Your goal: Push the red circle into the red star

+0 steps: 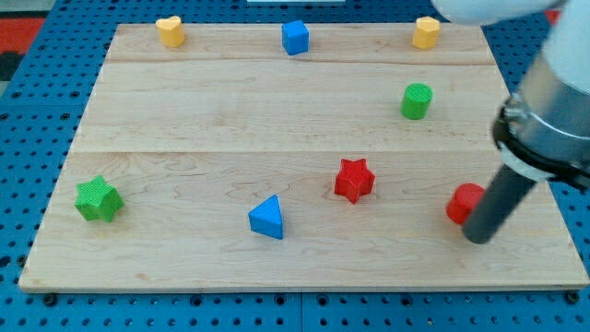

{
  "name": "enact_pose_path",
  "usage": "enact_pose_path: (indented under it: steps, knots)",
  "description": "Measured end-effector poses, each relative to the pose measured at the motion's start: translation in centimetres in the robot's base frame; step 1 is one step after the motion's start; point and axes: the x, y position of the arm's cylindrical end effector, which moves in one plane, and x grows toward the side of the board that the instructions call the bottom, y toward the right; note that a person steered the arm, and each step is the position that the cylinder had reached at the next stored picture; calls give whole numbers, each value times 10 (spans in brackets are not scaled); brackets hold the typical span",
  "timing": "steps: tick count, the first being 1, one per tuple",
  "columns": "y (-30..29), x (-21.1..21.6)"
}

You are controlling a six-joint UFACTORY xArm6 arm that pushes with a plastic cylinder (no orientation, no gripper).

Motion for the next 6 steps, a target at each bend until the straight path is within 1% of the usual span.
enact_pose_path:
  steps: [1, 2, 3, 4, 5, 6]
  knots:
    - [32, -14]
    - [84, -40]
    - [45, -35]
    - [-7, -30]
    - [-56, -40]
    - [-32, -45]
